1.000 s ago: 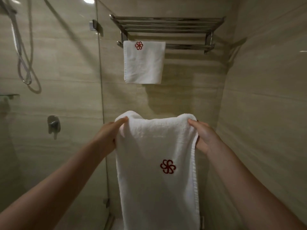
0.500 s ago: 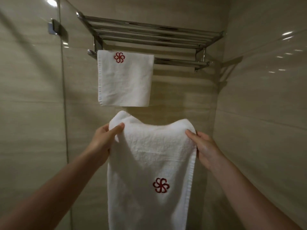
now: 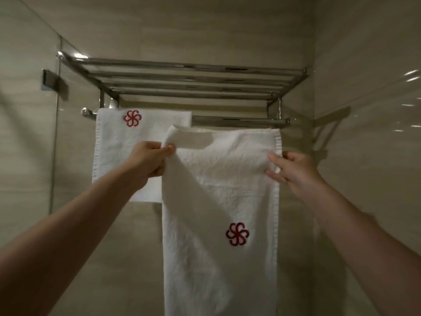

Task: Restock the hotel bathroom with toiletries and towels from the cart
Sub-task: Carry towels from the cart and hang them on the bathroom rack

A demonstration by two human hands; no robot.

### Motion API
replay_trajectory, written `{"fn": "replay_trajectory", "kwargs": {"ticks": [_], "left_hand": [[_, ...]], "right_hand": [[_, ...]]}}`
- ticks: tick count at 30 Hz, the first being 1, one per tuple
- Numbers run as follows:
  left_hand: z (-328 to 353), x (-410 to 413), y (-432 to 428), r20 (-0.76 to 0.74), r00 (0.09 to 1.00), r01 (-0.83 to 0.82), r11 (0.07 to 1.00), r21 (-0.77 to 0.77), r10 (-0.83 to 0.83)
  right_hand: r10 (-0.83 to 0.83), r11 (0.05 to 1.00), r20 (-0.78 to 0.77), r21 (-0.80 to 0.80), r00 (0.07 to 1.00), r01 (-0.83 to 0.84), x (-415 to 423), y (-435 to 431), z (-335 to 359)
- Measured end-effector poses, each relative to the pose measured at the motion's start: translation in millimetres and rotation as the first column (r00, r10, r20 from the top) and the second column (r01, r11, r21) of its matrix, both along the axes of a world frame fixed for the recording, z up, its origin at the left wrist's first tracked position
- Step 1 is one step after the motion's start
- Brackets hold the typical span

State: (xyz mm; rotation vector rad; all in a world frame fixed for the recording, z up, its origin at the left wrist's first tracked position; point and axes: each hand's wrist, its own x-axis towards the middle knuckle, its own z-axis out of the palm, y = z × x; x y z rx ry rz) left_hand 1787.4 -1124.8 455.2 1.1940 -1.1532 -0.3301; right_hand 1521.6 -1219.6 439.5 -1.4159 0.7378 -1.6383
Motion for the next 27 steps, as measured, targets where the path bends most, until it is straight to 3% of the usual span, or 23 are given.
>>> {"fn": "replay_trajectory", "kwargs": {"ticks": [5,11,15,17,21,23,25,27], "left_hand": [[66,-27,-38,-0.085,0.996,-0.02,0.991,-0.129,0.009],[122,-42,-84,-0.143,0.99,-0.027,0.952,-0.306,-0.018],[135,-38,-120,-0.152,0.988,-0.089,0.929,-0.359,0.036],[137,-39,-136,-0.136,0.98,-0.184,0.912,-0.366,0.143],[138,-43,-157,0.044,0.901,-0.394,0.854,-0.339,0.433],[137,-47,-164,0.272,0.85,-0.378,0.881,-0.284,0.452],[138,-51,-170,0.512,0.738,-0.39,0.897,-0.207,0.439],[139,-52,-173,0.632,0.657,-0.42,0.895,-0.148,0.412]], "right_hand": [[-0.081,0.995,0.115,-0.046,0.99,0.086,-1,-38,61],[-0.039,0.973,0.232,-0.213,0.972,0.09,4,-81,114],[-0.174,0.943,0.07,-0.275,0.982,0.187,11,-117,130],[-0.264,0.922,-0.055,-0.308,0.963,0.235,12,-127,133],[-0.321,0.894,-0.272,-0.403,0.907,0.195,11,-136,141],[-0.297,0.911,-0.383,-0.389,0.875,0.139,8,-138,145],[-0.306,0.916,-0.476,-0.383,0.824,0.118,6,-139,149],[-0.311,0.917,-0.539,-0.388,0.783,0.098,6,-137,152]]}}
